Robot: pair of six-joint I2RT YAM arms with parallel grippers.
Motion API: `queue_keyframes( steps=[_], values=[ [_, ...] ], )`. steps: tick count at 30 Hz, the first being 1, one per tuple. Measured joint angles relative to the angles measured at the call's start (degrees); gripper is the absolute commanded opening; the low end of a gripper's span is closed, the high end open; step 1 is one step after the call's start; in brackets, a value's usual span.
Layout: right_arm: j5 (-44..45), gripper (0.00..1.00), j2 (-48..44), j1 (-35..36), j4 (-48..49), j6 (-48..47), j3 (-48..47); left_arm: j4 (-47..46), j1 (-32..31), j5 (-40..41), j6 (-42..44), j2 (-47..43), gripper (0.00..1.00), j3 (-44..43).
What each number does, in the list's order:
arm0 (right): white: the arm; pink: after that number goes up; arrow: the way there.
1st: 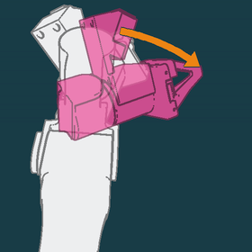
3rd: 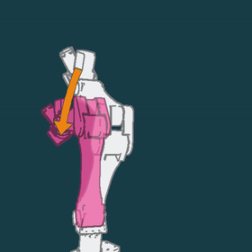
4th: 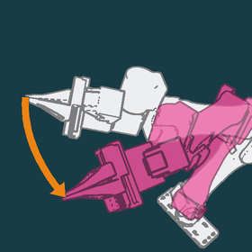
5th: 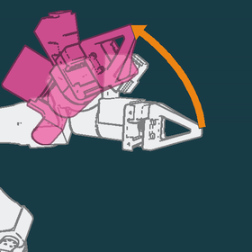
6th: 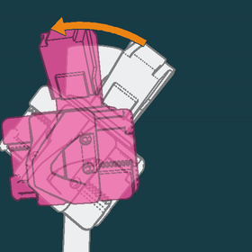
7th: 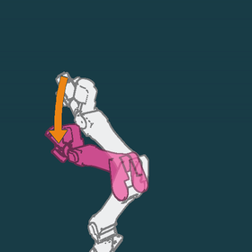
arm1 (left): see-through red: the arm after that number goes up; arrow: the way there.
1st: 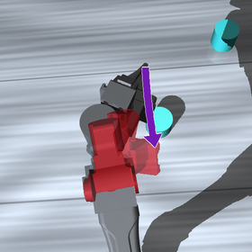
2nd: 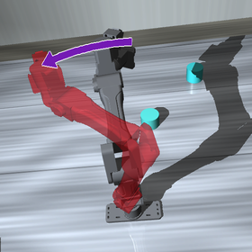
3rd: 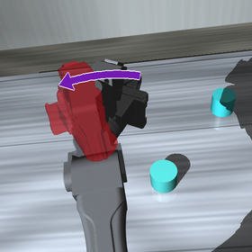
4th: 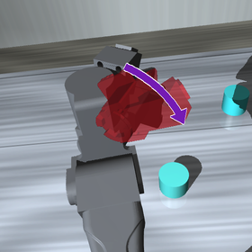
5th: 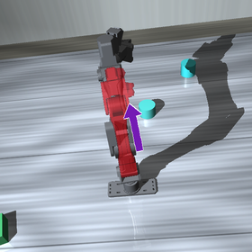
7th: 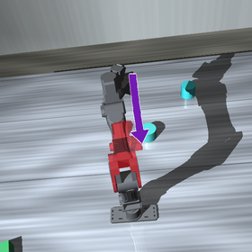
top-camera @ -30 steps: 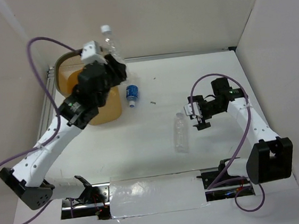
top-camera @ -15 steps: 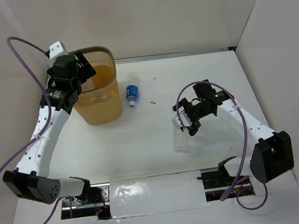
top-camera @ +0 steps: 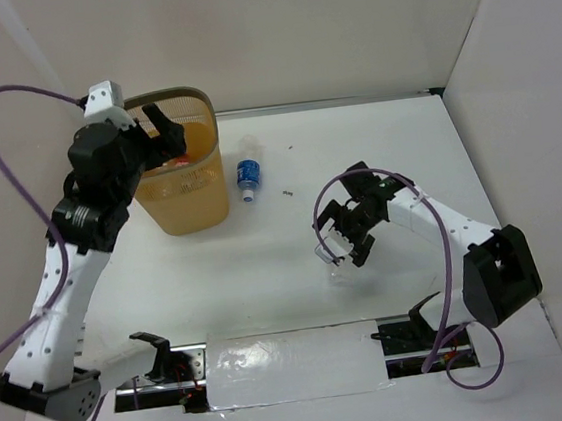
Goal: Put the plastic bottles in the bin
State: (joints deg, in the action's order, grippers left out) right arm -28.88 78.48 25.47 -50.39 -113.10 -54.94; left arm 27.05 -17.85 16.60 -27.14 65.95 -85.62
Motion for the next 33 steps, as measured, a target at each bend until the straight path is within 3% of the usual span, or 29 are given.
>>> queue_keyframes(
  steps=[7,14,18,21,27,30,33],
  values=[
    [3.8,1.00,1.4,0.0,-3.5,-0.4,0.0,-0.9,-11.6,-8.5,1.7,-9.6,0.99,7.6],
    [5.8,1.00,1.5,1.3,-2.2,-0.5,5.9,2.2,-19.1,-9.5,0.0,-10.1,0.98,18.4],
    [5.9,1.00,2.1,3.0,0.2,-0.6,9.6,3.0,-21.9,-9.6,-0.8,-10.2,0.98,20.1],
    [5.9,0.91,3.8,3.6,2.6,-0.6,9.7,2.5,-23.5,-9.6,-1.8,-11.3,0.98,21.7],
    [5.4,0.44,5.7,3.6,3.0,-0.8,7.6,2.7,-25.5,-9.6,-4.7,-15.8,0.97,29.6],
    [3.0,0.36,6.3,3.1,0.6,-0.1,1.0,3.3,-26.3,-10.2,-6.3,-17.9,0.97,33.7],
    [-0.7,0.35,7.3,2.4,-0.4,7.1,-10.8,3.4,-26.6,-11.6,-7.4,-19.6,0.97,36.8]
  ],
)
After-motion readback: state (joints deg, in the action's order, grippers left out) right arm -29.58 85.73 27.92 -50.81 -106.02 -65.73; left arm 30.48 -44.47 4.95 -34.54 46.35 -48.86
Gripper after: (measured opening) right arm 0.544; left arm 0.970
